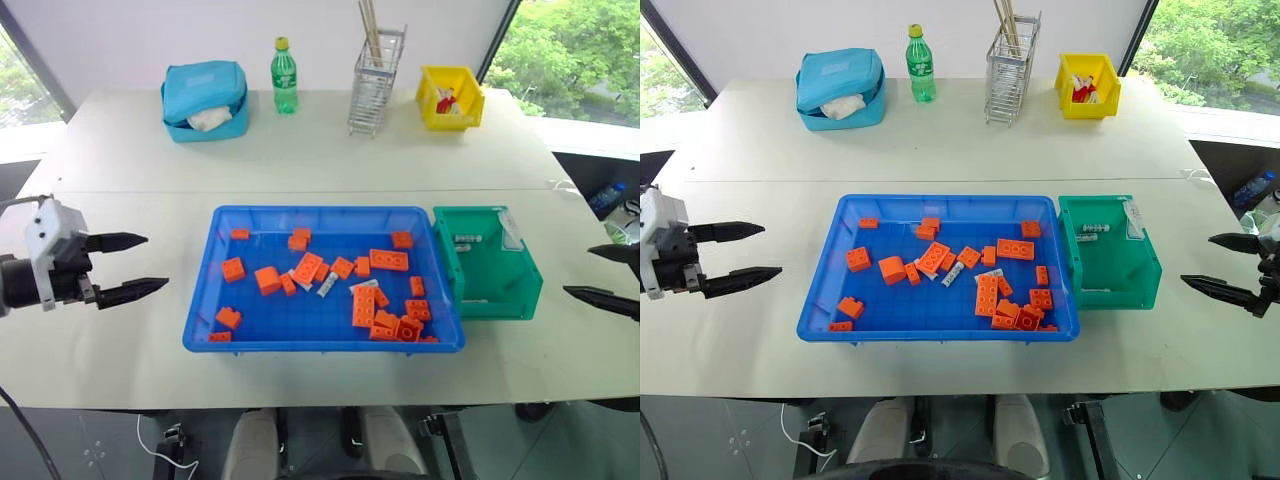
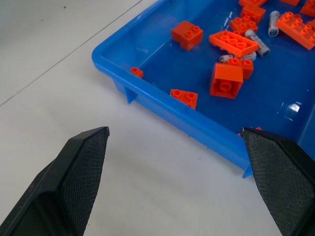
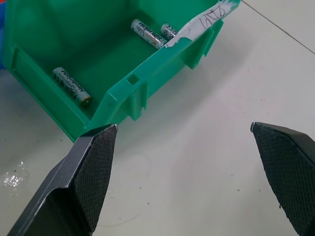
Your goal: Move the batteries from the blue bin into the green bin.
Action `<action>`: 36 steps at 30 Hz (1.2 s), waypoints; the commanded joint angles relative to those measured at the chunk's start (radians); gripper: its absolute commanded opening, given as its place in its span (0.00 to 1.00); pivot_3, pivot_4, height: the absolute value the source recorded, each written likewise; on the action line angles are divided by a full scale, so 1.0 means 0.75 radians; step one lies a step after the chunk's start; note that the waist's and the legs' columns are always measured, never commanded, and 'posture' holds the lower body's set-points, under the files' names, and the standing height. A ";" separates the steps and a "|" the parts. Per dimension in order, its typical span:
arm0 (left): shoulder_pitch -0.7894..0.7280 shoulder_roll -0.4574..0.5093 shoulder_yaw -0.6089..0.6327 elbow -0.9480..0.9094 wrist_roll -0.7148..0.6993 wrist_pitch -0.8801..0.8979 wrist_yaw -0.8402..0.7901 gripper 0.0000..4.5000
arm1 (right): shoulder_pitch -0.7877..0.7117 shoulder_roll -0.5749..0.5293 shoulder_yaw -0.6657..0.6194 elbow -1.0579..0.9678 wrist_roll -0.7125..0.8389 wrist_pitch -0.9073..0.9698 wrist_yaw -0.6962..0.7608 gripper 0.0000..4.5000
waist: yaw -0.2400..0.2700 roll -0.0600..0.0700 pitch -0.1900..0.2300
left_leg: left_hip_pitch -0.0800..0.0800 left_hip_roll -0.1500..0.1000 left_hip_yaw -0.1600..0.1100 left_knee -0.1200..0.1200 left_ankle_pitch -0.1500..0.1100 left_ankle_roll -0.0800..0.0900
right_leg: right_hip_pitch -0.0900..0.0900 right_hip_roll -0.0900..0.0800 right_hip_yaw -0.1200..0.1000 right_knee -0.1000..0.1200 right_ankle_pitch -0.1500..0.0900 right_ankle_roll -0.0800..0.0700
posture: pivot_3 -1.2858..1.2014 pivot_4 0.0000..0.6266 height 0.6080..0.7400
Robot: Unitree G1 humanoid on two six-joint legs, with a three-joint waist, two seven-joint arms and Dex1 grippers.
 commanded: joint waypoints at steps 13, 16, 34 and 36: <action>0.051 0.005 0.063 -0.066 -0.049 0.043 0.029 1.00 | -0.055 -0.029 -0.015 0.051 0.009 0.004 0.053 0.99 | 0.000 0.000 0.000 | 0.000 0.000 0.003 0.001 0.000 0.000 | 0.000 0.001 0.000 0.002 0.000 0.000 | 0.52 0.24 0.97; 0.041 -0.002 0.060 -0.077 -0.046 0.031 0.037 1.00 | -0.078 -0.027 -0.011 0.079 -0.012 -0.036 0.038 0.99 | 0.000 0.000 0.000 | 0.000 0.000 0.003 0.001 0.000 0.000 | 0.000 0.001 0.000 0.002 0.000 0.000 | 0.52 0.24 0.97; 0.009 0.013 -0.024 -0.406 -0.269 0.227 -0.010 1.00 | -0.618 0.214 0.425 -0.523 -0.082 0.035 -0.161 0.99 | -0.003 0.002 0.001 | 0.001 0.000 0.004 0.004 0.001 -0.001 | -0.005 0.004 0.004 0.014 0.000 0.000 | 0.52 0.24 0.97; -0.020 0.005 -0.051 -0.424 -0.281 0.241 0.002 1.00 | -0.677 0.301 0.520 -0.627 -0.098 0.080 -0.209 0.99 | 0.001 0.002 0.001 | 0.000 0.000 0.005 0.004 0.001 -0.001 | -0.007 0.004 0.004 0.015 0.000 0.000 | 0.52 0.24 0.97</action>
